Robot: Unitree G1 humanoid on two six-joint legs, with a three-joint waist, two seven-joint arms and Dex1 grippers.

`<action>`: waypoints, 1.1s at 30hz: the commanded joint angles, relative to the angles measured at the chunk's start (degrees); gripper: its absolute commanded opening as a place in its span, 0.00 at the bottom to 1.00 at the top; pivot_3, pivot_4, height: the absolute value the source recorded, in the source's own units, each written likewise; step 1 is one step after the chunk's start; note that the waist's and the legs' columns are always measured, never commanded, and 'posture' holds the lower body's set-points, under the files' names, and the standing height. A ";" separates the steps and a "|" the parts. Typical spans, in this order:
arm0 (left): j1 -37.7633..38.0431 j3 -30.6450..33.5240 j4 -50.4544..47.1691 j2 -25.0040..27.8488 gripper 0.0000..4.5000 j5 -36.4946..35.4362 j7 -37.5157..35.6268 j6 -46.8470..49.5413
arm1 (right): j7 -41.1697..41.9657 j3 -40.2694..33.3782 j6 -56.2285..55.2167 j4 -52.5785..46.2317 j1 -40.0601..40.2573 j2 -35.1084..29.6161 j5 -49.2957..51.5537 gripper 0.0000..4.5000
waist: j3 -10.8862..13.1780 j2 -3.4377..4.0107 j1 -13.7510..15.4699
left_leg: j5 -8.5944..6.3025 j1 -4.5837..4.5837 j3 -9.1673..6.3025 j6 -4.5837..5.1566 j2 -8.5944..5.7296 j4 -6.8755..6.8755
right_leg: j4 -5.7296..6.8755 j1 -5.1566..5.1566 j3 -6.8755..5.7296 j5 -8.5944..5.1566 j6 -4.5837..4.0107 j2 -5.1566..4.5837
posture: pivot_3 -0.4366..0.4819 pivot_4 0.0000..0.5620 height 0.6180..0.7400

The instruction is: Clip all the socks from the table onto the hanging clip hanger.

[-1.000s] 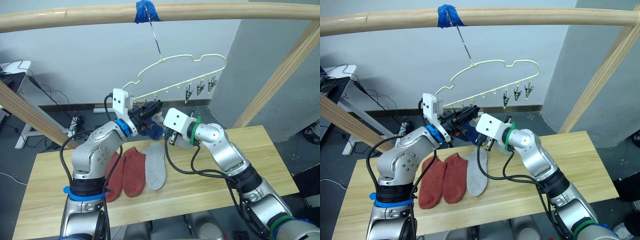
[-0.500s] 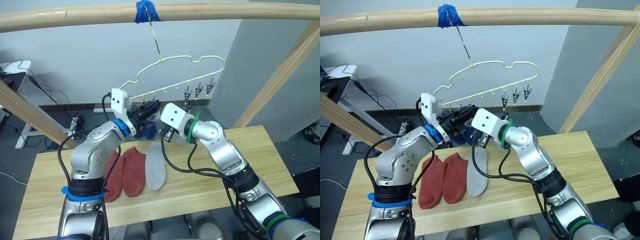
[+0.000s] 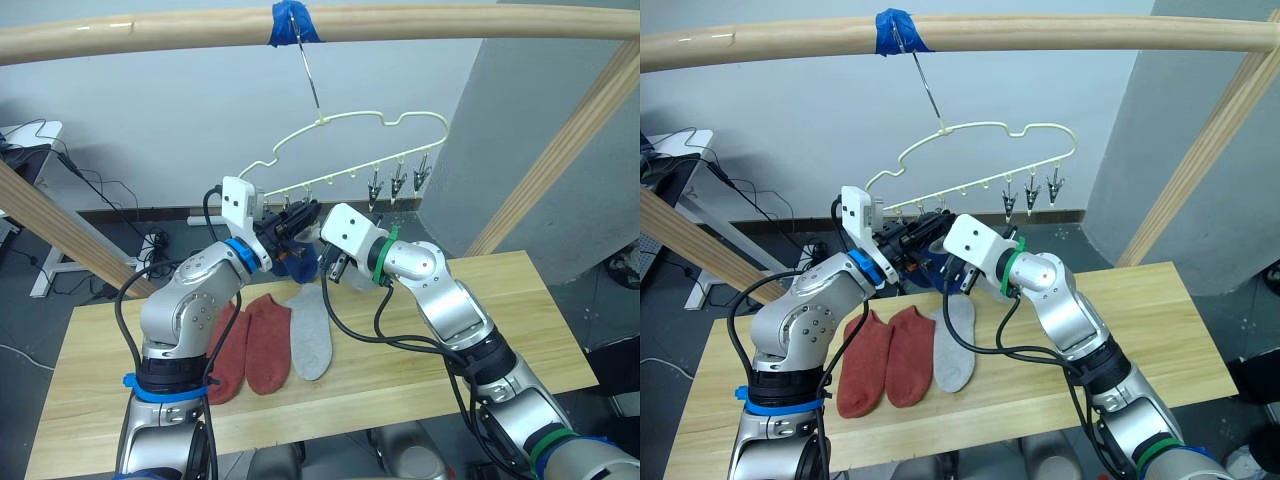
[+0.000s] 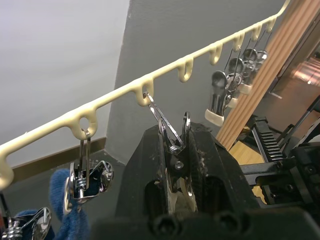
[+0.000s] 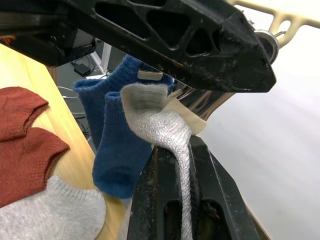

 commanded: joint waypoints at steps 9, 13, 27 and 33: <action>1.48 1.01 -2.99 1.25 0.66 -1.68 -1.08 -0.04 | -0.55 -0.90 -0.08 -2.39 -1.26 2.05 2.43 0.00 | -0.01 0.01 -0.01 | 0.00 0.01 0.00 0.00 0.00 0.02 | 0.06 0.00 0.00 0.00 0.00 -0.02 | 0.19 0.36 1.00; 2.92 1.74 -3.68 2.48 0.66 -2.14 -1.54 -0.12 | -0.55 -0.46 0.05 -2.37 -0.98 2.05 2.72 0.00 | -0.01 0.01 -0.01 | 0.00 0.03 -0.01 0.00 0.00 0.02 | 0.11 -0.01 0.00 0.00 0.00 -0.05 | 0.20 0.36 1.00; 7.79 1.51 -7.27 7.84 0.66 -2.56 -5.63 0.04 | 0.49 1.26 -0.71 -1.66 0.42 0.80 2.41 0.00 | -0.01 0.00 0.07 | 0.01 0.03 0.01 -0.01 -0.02 0.06 | 0.42 -0.16 0.02 0.00 0.00 -0.06 | 0.21 0.35 1.00; 6.84 1.66 -6.74 7.16 0.66 -2.68 -4.46 0.34 | 1.33 4.15 -2.92 -1.08 0.96 -2.64 0.06 0.00 | -0.01 0.00 0.08 | 0.01 0.02 0.02 -0.01 -0.02 0.06 | 0.45 -0.19 0.03 0.00 0.00 -0.06 | 0.21 0.35 1.00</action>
